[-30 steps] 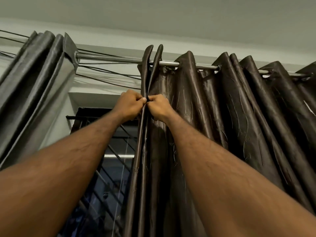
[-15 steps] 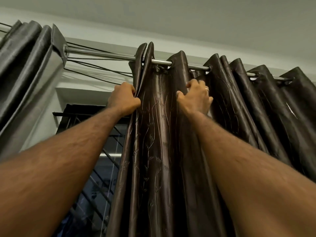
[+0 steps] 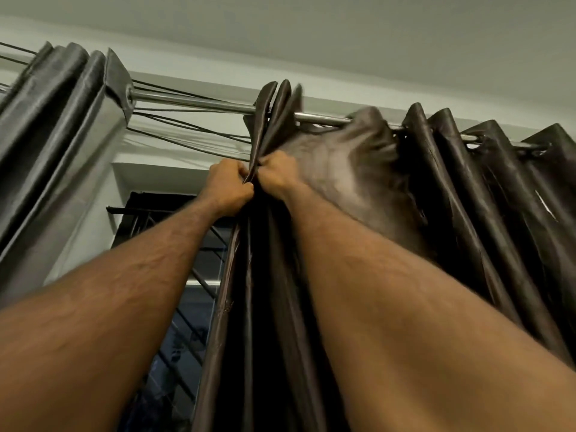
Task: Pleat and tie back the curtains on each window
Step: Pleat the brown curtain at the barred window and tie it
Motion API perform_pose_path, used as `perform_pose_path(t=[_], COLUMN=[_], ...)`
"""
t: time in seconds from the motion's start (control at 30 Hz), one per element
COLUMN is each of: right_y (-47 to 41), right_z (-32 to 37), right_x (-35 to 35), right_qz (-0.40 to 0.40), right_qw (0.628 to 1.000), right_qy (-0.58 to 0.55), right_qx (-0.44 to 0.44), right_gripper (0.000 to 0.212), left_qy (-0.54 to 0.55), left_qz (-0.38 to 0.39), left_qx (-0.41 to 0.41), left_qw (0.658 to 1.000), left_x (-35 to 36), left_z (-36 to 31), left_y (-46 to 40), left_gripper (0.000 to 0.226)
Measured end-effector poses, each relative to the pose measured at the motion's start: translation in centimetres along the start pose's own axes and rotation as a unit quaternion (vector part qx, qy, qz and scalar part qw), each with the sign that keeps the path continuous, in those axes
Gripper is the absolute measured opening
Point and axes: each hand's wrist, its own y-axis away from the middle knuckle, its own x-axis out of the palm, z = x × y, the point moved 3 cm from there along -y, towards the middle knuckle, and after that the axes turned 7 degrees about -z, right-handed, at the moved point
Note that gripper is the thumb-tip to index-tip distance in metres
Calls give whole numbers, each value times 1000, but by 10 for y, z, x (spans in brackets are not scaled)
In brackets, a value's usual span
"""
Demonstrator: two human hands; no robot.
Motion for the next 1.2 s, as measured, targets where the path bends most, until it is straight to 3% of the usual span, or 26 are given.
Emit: perform_pose_path(t=[0.1, 0.23, 0.33, 0.43, 0.53, 0.6, 0.67, 0.7, 0.77, 0.83, 0.9, 1.0, 1.1, 1.2], right_y=[-7, 1, 21, 42, 45, 42, 36, 33, 32, 31, 27, 26, 28, 28], right_z=[25, -22, -32, -32, -47, -63, -76, -82, -93, -104, -115, -131, -142, -145], right_x=[17, 19, 13, 3, 0, -6, -18, -26, -47, -62, -68, -67, -64, -70], right_qz=[25, 43, 55, 131, 212, 225, 141, 52, -144, -236, -205, -126, -94, -147], right_qw=[997, 998, 980, 928, 934, 945, 979, 995, 989, 967, 967, 971, 965, 946], right_qy=[-62, -42, -192, -342, -275, -224, -145, -90, 11, 91, 119, 112, 140, 209], right_qx=[-39, -25, -6, 68, 84, 76, 19, -14, -32, 17, 91, 171, 202, 197], right_gripper=[29, 34, 27, 33, 36, 34, 27, 23, 12, 31, 57, 66, 72, 89], left_qy=[29, 27, 78, 132, 76, 33, 1, -4, -15, -16, -2, 14, 5, 13], left_qz=[-32, 3, 25, 68, 40, 18, 23, 26, 22, 30, 48, 58, 48, 32], left_qx=[-27, -31, -39, -66, -52, -40, -35, -35, -36, -36, -38, -42, -31, -13], left_qw=[999, 999, 996, 987, 995, 999, 999, 999, 999, 999, 998, 997, 998, 999], left_x=[-5, -1, 9, 24, 28, 26, 23, 22, 22, 22, 20, 29, 17, 13], left_z=[15, 23, 9, -4, -3, -2, -3, -4, -7, -8, -6, 19, 11, 9], left_y=[-6, -3, 1, 7, 9, 6, 5, 5, 5, 8, 8, -5, 6, 10], left_gripper=[7, 12, 34, 43, 44, 37, 26, 23, 21, 27, 43, 63, 31, 17])
